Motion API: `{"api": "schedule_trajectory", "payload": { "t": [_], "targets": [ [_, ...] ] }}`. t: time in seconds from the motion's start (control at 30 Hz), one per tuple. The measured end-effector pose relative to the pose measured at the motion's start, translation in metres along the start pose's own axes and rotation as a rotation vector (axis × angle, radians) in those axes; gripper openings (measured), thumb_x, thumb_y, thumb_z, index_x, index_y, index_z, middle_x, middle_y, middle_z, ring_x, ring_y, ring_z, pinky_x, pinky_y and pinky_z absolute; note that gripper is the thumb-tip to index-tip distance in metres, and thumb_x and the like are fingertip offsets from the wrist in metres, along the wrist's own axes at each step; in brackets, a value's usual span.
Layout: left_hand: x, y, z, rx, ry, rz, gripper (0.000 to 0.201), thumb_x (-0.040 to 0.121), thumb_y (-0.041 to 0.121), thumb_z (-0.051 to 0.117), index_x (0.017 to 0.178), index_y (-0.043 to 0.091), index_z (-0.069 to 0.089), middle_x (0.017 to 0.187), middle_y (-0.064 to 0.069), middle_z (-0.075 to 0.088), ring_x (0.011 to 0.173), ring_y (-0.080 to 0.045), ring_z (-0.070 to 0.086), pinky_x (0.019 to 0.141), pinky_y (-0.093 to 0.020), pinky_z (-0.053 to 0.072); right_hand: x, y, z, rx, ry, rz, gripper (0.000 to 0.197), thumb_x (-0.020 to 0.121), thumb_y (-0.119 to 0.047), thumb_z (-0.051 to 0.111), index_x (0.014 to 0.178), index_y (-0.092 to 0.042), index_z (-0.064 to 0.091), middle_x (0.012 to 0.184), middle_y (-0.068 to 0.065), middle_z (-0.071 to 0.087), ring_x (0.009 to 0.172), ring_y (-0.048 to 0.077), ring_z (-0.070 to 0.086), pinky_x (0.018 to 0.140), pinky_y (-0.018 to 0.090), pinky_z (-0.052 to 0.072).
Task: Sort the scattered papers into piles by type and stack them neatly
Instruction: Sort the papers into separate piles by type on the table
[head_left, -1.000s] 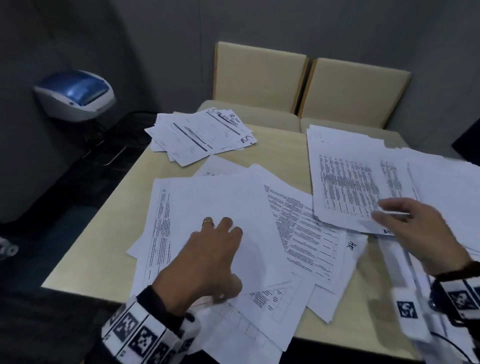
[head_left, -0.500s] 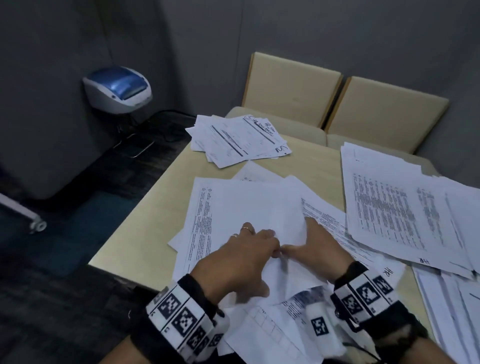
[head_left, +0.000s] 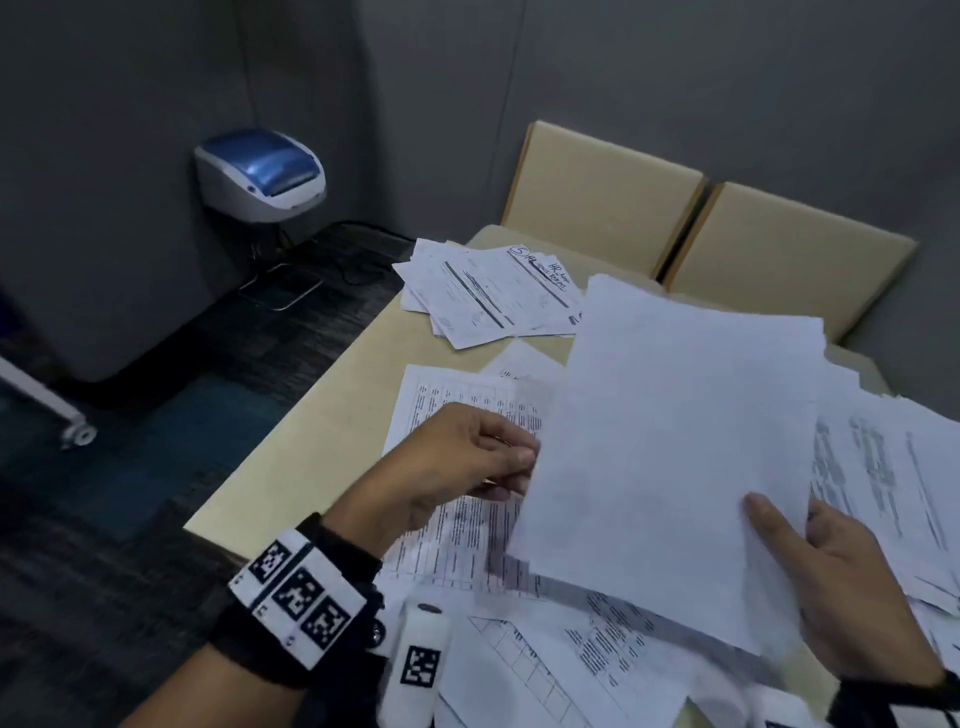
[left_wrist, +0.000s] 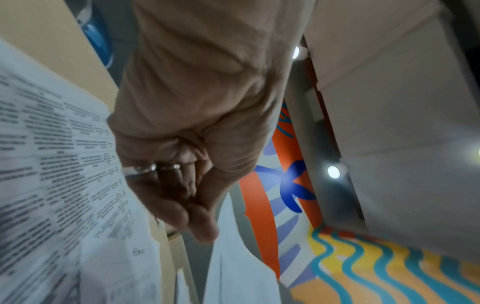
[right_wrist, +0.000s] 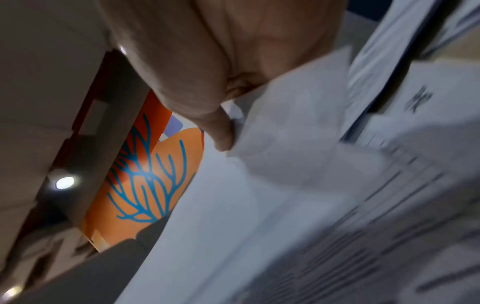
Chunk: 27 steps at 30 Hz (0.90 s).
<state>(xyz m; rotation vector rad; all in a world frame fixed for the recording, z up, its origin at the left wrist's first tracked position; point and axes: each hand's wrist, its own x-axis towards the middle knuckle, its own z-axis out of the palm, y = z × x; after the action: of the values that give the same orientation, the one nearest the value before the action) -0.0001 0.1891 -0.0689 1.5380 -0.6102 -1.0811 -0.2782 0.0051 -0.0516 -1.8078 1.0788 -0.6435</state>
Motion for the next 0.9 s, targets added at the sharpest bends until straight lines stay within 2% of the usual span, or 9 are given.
{"api": "schedule_trajectory", "payload": {
  "t": [0.07, 0.13, 0.23, 0.33, 0.5, 0.57, 0.63, 0.73, 0.9],
  "targets": [
    [0.0, -0.001, 0.005, 0.057, 0.047, 0.038, 0.011, 0.099, 0.006, 0.069, 0.109, 0.004, 0.073, 0.092, -0.009, 0.081, 0.074, -0.014, 0.075, 0.065, -0.024, 0.058, 0.003, 0.017, -0.005, -0.077, 0.03, -0.019, 0.049, 0.096, -0.054, 0.062, 0.09, -0.006, 0.073, 0.079, 0.016, 0.076, 0.07, 0.034, 0.07, 0.063, 0.037, 0.05],
    [0.001, -0.002, 0.011, 0.117, 0.108, 0.04, 0.011, 0.099, 0.013, 0.07, 0.109, 0.01, 0.071, 0.094, -0.004, 0.081, 0.077, -0.015, 0.076, 0.069, -0.03, 0.056, 0.001, 0.025, -0.007, -0.066, 0.036, -0.041, 0.04, 0.098, -0.051, 0.063, 0.094, -0.013, 0.076, 0.083, 0.01, 0.078, 0.077, 0.036, 0.073, 0.057, 0.039, 0.054],
    [0.0, -0.01, 0.022, 0.276, 0.047, -0.032, 0.056, 0.089, 0.047, 0.079, 0.134, 0.024, 0.054, 0.125, 0.002, 0.067, 0.105, -0.017, 0.07, 0.084, -0.033, 0.055, -0.005, 0.021, -0.006, 0.059, 0.033, -0.056, 0.014, 0.099, -0.018, 0.065, 0.098, -0.017, 0.079, 0.094, -0.003, 0.082, 0.082, 0.012, 0.077, 0.066, 0.024, 0.06],
    [-0.002, -0.016, 0.032, 0.304, -0.029, -0.016, 0.103, 0.072, 0.068, 0.082, 0.153, 0.028, 0.032, 0.145, 0.005, 0.053, 0.126, -0.016, 0.06, 0.102, -0.04, 0.055, -0.009, 0.012, -0.007, 0.135, 0.047, -0.114, 0.017, 0.097, -0.005, 0.065, 0.105, -0.015, 0.077, 0.092, -0.006, 0.082, 0.075, 0.0, 0.074, 0.065, 0.012, 0.057],
    [0.004, -0.018, 0.032, 0.119, -0.055, 0.085, 0.019, 0.092, 0.026, 0.08, 0.108, 0.015, 0.078, 0.097, -0.002, 0.082, 0.09, -0.017, 0.074, 0.081, -0.032, 0.056, -0.008, 0.009, -0.01, 0.082, 0.056, -0.128, 0.017, 0.1, -0.001, 0.058, 0.105, -0.01, 0.071, 0.071, -0.022, 0.076, 0.061, -0.012, 0.066, 0.055, 0.003, 0.047],
    [0.006, -0.018, 0.03, 0.084, -0.013, 0.103, 0.02, 0.091, 0.022, 0.081, 0.108, 0.012, 0.079, 0.1, -0.011, 0.081, 0.097, -0.026, 0.078, 0.083, -0.035, 0.061, -0.005, 0.016, -0.012, 0.057, 0.065, -0.115, 0.019, 0.102, -0.005, 0.057, 0.107, -0.015, 0.072, 0.084, -0.022, 0.078, 0.069, -0.016, 0.067, 0.059, 0.001, 0.048],
    [0.006, -0.017, 0.027, 0.099, 0.04, 0.152, 0.016, 0.092, 0.017, 0.079, 0.108, 0.014, 0.079, 0.096, -0.003, 0.082, 0.095, -0.017, 0.078, 0.078, -0.026, 0.059, -0.005, 0.022, -0.013, 0.074, 0.09, -0.094, 0.019, 0.103, -0.008, 0.056, 0.109, -0.018, 0.072, 0.098, -0.022, 0.076, 0.072, -0.016, 0.068, 0.063, 0.001, 0.05],
    [0.007, -0.018, 0.02, 0.117, 0.056, 0.163, 0.01, 0.095, 0.01, 0.074, 0.1, 0.018, 0.077, 0.082, 0.011, 0.079, 0.079, 0.002, 0.073, 0.068, -0.011, 0.052, -0.003, 0.03, -0.013, 0.145, 0.081, -0.031, 0.017, 0.104, -0.007, 0.056, 0.109, -0.011, 0.071, 0.088, -0.019, 0.078, 0.067, -0.007, 0.071, 0.059, 0.005, 0.052],
    [0.005, -0.016, 0.021, 0.186, 0.045, 0.158, 0.013, 0.097, 0.012, 0.073, 0.101, 0.025, 0.076, 0.082, 0.017, 0.077, 0.081, 0.006, 0.071, 0.076, -0.014, 0.055, 0.003, 0.045, -0.003, 0.192, 0.092, 0.042, 0.015, 0.102, -0.011, 0.06, 0.106, -0.011, 0.074, 0.102, -0.002, 0.081, 0.094, 0.01, 0.076, 0.079, 0.02, 0.06]
  ]
}}
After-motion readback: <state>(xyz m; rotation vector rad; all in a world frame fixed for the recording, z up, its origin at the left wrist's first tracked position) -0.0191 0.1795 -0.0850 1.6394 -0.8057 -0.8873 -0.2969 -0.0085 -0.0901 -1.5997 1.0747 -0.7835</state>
